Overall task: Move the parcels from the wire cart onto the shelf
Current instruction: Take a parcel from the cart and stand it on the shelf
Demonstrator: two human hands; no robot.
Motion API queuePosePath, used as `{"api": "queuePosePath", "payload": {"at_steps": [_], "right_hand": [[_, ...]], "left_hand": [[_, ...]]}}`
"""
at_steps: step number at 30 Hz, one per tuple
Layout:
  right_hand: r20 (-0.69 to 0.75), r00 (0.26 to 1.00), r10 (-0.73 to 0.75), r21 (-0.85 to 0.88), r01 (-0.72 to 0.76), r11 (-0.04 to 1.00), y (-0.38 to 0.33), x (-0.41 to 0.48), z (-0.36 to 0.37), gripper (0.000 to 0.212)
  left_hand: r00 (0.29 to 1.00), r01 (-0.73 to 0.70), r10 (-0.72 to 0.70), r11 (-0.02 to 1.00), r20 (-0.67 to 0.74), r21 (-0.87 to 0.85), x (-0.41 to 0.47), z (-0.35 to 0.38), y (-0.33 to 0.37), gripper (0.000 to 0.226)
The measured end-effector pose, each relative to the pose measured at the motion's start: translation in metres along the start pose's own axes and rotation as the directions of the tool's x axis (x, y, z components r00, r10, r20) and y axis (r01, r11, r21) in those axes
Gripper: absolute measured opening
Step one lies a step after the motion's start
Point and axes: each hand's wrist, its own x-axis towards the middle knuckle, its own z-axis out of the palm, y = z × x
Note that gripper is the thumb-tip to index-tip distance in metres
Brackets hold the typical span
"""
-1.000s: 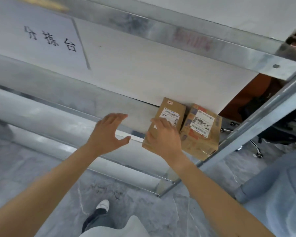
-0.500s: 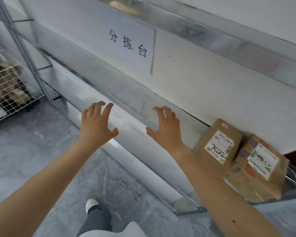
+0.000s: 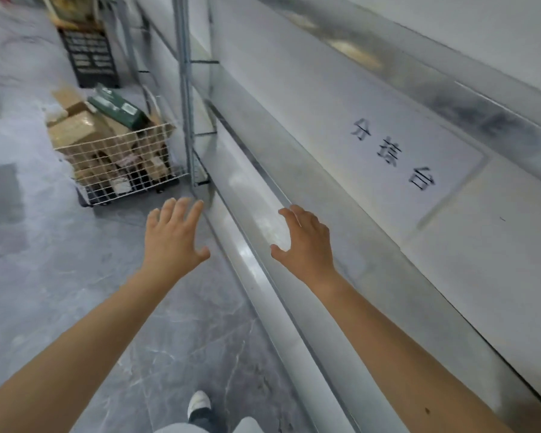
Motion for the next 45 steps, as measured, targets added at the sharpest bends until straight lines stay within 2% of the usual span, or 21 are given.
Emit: {"api": "queuePosePath", "payload": {"at_steps": [11, 23, 28, 33, 45], "right_hand": [[0.137, 0.959, -0.248, -0.039, 0.255, 0.966, -0.110, 0.149, 0.055, 0.070], [0.245, 0.888, -0.390, -0.136, 0.429, 0.893, -0.159, 0.314, 0.119, 0.073], [0.247, 0.846, -0.472, -0.079, 0.503, 0.861, -0.174, 0.411, 0.137, 0.074], [0.252, 0.838, -0.483, 0.010, 0.497, 0.868, -0.189, 0.488, 0.151, 0.072], [0.397, 0.784, -0.477, 0.075, 0.490, 0.868, -0.225, 0.589, 0.206, 0.073]], "left_hand": [[0.963, 0.270, -0.271, 0.957, -0.007, 0.103, 0.053, -0.003, -0.130, 0.093], [0.871, 0.463, -0.490, 0.846, 0.041, 0.262, 0.161, 0.033, -0.214, 0.091], [0.871, 0.472, -0.491, 0.845, 0.013, 0.249, 0.244, 0.041, -0.248, 0.090], [0.879, 0.463, -0.476, 0.851, -0.008, 0.250, 0.317, 0.043, -0.276, 0.092], [0.836, 0.531, -0.545, 0.833, 0.063, 0.158, 0.375, 0.089, -0.347, 0.079]]}}
